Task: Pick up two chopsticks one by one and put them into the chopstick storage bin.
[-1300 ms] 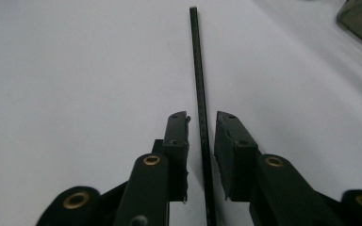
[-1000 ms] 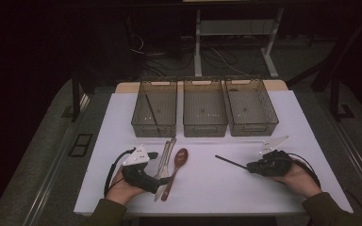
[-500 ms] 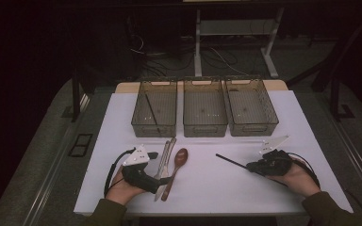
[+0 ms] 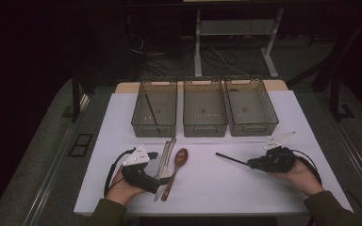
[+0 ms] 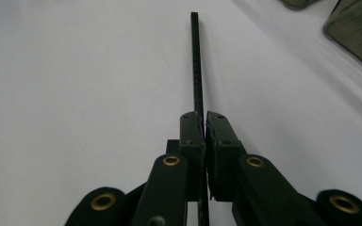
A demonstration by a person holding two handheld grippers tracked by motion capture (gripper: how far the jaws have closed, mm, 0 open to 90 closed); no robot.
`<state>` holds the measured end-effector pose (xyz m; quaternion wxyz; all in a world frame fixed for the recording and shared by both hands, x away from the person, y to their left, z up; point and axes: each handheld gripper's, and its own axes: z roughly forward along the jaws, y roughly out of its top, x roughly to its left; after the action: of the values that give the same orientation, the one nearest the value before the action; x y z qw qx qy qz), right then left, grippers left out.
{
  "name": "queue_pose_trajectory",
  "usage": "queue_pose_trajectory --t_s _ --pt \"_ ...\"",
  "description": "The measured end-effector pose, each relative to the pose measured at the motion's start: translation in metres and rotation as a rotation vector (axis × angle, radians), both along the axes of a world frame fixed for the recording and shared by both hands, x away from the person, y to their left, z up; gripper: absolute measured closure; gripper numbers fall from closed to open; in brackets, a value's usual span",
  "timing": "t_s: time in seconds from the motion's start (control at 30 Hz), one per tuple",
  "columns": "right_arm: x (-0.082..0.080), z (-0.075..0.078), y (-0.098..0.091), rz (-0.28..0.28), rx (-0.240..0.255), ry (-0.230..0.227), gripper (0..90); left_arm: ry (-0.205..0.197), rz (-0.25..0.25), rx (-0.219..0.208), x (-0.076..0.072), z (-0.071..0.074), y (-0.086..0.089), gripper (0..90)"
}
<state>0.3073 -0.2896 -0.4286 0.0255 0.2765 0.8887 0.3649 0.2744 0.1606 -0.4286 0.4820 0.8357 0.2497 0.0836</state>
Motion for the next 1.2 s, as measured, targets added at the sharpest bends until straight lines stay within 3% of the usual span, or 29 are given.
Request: queue_pose_trajectory --t_s 0.3,0.77,1.2 --pt "0.006 0.016 0.006 -0.013 0.047 -0.027 85.0 -0.001 0.003 -0.002 0.0 0.0 0.0 0.0" --pt "0.022 0.047 0.034 -0.027 0.098 -0.061 85.0 -0.001 0.0 0.001 0.0 0.0 0.0 0.0" --pt "0.058 0.072 0.077 -0.071 0.12 -0.097 85.0 -0.006 0.002 -0.008 0.0 0.001 0.0 0.0"
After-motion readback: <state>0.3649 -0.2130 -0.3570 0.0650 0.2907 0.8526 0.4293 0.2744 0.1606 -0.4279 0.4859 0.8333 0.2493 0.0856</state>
